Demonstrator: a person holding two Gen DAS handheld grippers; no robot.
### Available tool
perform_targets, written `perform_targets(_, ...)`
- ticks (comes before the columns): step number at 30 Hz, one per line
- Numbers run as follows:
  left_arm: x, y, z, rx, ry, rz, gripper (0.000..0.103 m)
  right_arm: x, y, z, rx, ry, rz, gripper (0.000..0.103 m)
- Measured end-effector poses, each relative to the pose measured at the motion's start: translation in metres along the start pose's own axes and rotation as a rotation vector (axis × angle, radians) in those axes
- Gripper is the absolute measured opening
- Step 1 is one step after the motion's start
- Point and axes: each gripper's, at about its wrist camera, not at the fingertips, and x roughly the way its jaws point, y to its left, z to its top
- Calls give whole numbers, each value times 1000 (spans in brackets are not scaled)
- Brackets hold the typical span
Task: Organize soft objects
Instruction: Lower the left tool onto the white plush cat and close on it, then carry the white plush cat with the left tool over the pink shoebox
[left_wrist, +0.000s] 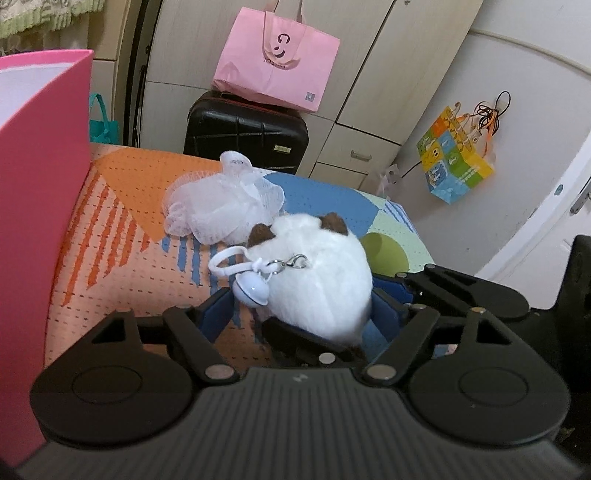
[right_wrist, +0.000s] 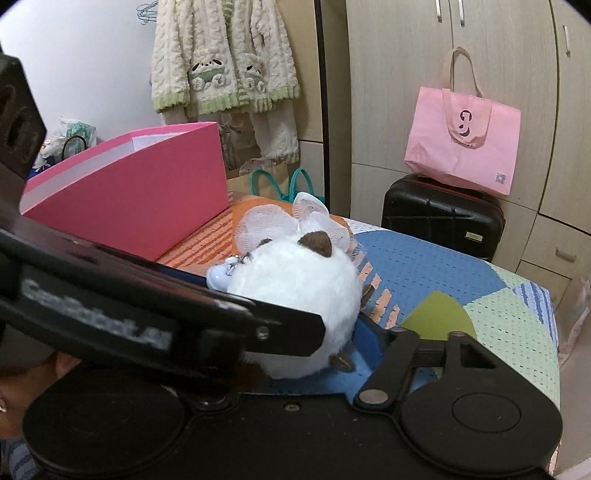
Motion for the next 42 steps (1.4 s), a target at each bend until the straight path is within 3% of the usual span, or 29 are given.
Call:
perform_targets(2,3,0,-1,-4,9,-14,67,0,1,0,-6,-2,-3,70)
perform_targets(6,4,-1,-1,-10,8,-22,63,-1,1,0,-4,-5,-12,67)
perform_targets(9,-1,-3,-3,-4,5,-17,61,-3,-4,2,79,1,10,67)
perform_targets(21,-35,-16,-25,43,47,13,59,-25,20,-14,133,-10,9,66)
perform_targets(42,-109,-8,-65,17,104,-65,60,-82,88,-34,182,48,-28,67)
